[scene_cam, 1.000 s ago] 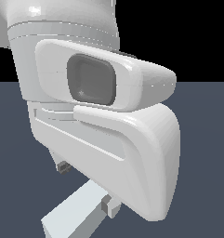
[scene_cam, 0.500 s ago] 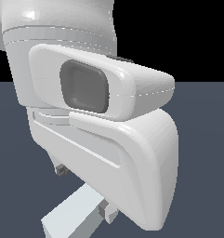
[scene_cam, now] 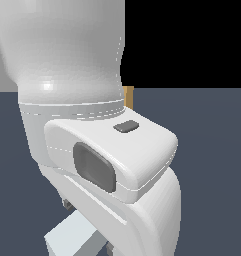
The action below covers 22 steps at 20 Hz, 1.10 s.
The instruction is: Insert the peg into the horizontal hole in a box.
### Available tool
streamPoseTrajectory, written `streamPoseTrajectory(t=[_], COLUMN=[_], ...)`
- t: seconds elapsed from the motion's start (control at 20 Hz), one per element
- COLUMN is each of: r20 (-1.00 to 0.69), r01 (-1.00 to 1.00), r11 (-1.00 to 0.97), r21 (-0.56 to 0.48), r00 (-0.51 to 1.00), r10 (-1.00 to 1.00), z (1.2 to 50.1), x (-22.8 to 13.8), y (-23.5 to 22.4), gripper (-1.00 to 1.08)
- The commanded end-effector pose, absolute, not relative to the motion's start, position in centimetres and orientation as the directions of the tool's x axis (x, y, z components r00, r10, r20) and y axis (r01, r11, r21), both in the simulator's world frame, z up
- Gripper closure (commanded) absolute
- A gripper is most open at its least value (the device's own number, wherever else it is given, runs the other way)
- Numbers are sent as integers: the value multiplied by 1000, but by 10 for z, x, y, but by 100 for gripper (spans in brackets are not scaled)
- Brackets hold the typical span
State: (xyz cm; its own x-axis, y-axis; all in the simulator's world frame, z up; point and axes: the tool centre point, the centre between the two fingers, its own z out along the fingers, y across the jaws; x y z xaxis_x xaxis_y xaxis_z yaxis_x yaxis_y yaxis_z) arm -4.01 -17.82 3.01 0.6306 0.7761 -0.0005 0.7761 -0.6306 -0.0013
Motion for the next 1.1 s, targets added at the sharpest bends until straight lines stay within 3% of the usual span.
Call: streamPoseTrajectory(t=[0.0, 0.15, 0.2, 0.75, 1.05], r20=[0, 0, 0, 0, 0], r01=[777, 777, 777, 777, 804], r11=[-630, -630, -630, -629, -594], r21=[0, 0, 0, 0, 0], r00=[630, 630, 630, 629, 594], r10=[777, 777, 777, 777, 804], z=[23, 20, 20, 21, 25], x=[-39, -39, -39, -39, -38], y=[-178, -178, -178, -178, -153], gripper=[-92, -92, 108, 108, 108])
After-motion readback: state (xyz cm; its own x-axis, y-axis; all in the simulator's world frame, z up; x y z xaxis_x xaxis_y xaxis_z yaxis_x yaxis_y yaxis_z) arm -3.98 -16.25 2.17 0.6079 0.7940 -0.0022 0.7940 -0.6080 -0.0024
